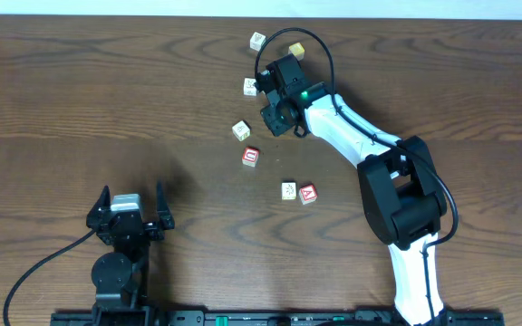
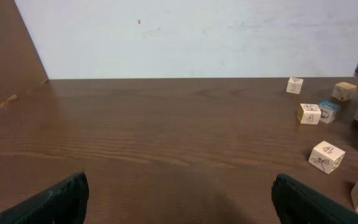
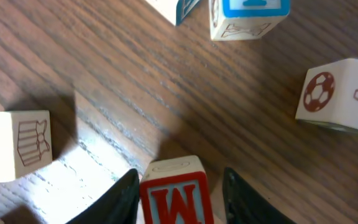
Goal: Lift 4 blocks
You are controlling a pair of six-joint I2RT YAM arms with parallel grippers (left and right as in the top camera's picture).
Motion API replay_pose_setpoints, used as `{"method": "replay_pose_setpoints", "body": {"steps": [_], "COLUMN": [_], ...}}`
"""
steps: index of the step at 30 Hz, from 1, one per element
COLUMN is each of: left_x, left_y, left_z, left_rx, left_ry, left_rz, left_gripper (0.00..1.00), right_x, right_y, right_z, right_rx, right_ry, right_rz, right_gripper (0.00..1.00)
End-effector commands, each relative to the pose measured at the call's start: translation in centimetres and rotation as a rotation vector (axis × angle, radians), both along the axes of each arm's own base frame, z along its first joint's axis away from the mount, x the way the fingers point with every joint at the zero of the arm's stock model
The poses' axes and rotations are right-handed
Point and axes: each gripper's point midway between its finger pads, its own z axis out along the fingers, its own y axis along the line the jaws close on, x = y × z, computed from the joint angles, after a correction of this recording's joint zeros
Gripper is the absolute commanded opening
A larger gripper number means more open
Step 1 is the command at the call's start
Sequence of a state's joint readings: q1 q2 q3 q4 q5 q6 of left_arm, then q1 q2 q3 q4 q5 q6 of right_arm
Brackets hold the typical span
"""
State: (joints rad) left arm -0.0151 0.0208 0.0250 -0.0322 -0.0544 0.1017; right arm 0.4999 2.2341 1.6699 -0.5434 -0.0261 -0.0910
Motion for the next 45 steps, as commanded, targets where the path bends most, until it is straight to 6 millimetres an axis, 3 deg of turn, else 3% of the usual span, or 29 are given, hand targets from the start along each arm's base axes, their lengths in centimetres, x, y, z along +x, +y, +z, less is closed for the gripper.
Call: {"method": "replay_pose_setpoints", "body": {"steps": [1, 5, 9, 13, 16, 19, 21, 24, 28, 31, 34, 40, 45], "left_x": [-0.1, -0.1, -0.1, -0.1, -0.1, -0.1, -0.1, -0.1, -0.1, -0.1, -0.1, -0.1, -0.1], "left_y": [0.1, 0.1, 0.1, 0.1, 0.1, 0.1, 0.1, 0.1, 0.1, 0.1, 0.1, 0.1, 0.1], "left_z": [-1.9, -1.9, -1.9, -1.9, -1.9, -1.9, -1.9, -1.9, -1.9, -1.9, -1.9, -1.9, -1.9], "left_rx": [0.0, 0.0, 0.0, 0.0, 0.0, 0.0, 0.0, 0.0, 0.0, 0.0, 0.0, 0.0, 0.0], "left_ry": [0.055, 0.055, 0.055, 0.056, 0.055, 0.055, 0.055, 0.055, 0.055, 0.055, 0.055, 0.055, 0.055], "left_rz": [0.004, 0.004, 0.004, 0.004, 0.004, 0.004, 0.004, 0.004, 0.004, 0.004, 0.004, 0.004, 0.004], "left_gripper": [0.94, 0.94, 0.94, 0.94, 0.94, 0.94, 0.94, 0.94, 0.94, 0.94, 0.94, 0.94, 0.94], "right_x": [0.2, 0.1, 0.4, 0.9, 1.8, 2.1, 1.6, 0.1, -3.3, -5.9, -8.4, -14.1, -16.3], "right_y": [0.3, 0.2, 0.2, 0.2, -0.6, -1.7, -3.1, -5.8, -10.7, -13.6, -14.8, -14.6, -12.8], "right_z": [0.5, 0.5, 0.7, 2.8, 6.8, 11.8, 15.6, 20.6, 23.9, 23.6, 21.4, 12.7, 7.0], "right_rx": [-0.003, -0.007, -0.009, 0.01, 0.018, 0.047, 0.074, 0.11, 0.073, 0.038, 0.034, 0.054, 0.124], "right_ry": [-0.011, -0.005, -0.022, -0.046, -0.122, -0.202, -0.246, -0.282, -0.267, -0.22, -0.161, -0.053, -0.054], "right_rz": [0.005, 0.005, -0.001, -0.034, -0.11, -0.154, -0.205, -0.275, -0.373, -0.434, -0.484, -0.549, -0.537], "right_gripper": [0.35, 0.29, 0.29, 0.24, 0.18, 0.19, 0.12, 0.03, 0.01, 0.01, 0.02, 0.02, 0.18]}}
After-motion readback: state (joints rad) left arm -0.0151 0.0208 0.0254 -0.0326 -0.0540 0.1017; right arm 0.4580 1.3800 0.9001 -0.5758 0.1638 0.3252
